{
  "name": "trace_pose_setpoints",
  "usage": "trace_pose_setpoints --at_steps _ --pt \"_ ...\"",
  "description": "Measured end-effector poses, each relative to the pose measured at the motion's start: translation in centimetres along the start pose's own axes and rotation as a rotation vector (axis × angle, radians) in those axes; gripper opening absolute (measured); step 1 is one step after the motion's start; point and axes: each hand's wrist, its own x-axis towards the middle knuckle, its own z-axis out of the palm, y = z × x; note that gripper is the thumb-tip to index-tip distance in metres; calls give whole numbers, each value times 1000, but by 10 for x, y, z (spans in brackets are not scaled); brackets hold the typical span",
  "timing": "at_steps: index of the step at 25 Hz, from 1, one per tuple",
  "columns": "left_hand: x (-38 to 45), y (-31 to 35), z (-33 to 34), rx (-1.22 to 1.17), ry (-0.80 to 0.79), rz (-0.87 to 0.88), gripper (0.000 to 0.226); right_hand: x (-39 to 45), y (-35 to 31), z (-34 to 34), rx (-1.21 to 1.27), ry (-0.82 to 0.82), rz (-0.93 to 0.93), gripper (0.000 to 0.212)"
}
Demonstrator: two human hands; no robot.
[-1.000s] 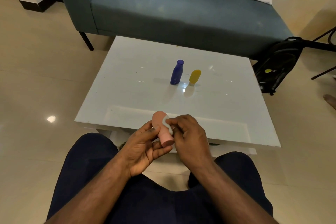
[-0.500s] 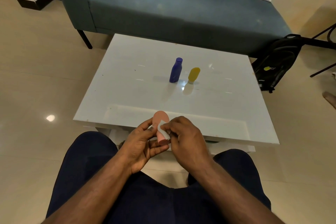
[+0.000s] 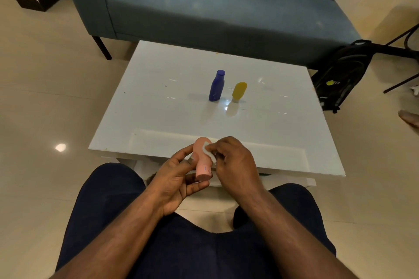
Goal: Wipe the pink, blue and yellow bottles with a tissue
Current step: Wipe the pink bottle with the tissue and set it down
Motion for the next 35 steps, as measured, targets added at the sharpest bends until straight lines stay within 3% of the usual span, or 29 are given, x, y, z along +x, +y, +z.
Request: trace_pose_setpoints --at_steps 5,10,16,20,25,28,30,35 --pt "2 2 -3 -19 22 18 58 -19 -19 3 26 -74 -108 22" --pt "-1 -1 -1 -4 -25 11 57 8 -4 4 -30 12 18 22" --pt "1 -1 -5 -62 -95 -22 51 -9 -14 3 65 -24 -89 22" --pt "-2 -3 -1 10 -153 -55 59 14 -2 3 7 56 3 24" --pt "3 -1 -6 22 -138 10 70 -12 -17 5 42 -55 -148 20" --pt "2 -2 -4 62 -138 5 74 8 -2 5 11 29 -66 20" --pt "0 -3 -3 68 -126 0 72 13 0 5 -7 56 -18 21" --pt "3 -2 -6 62 -95 34 63 -19 -16 7 71 -35 -147 21"
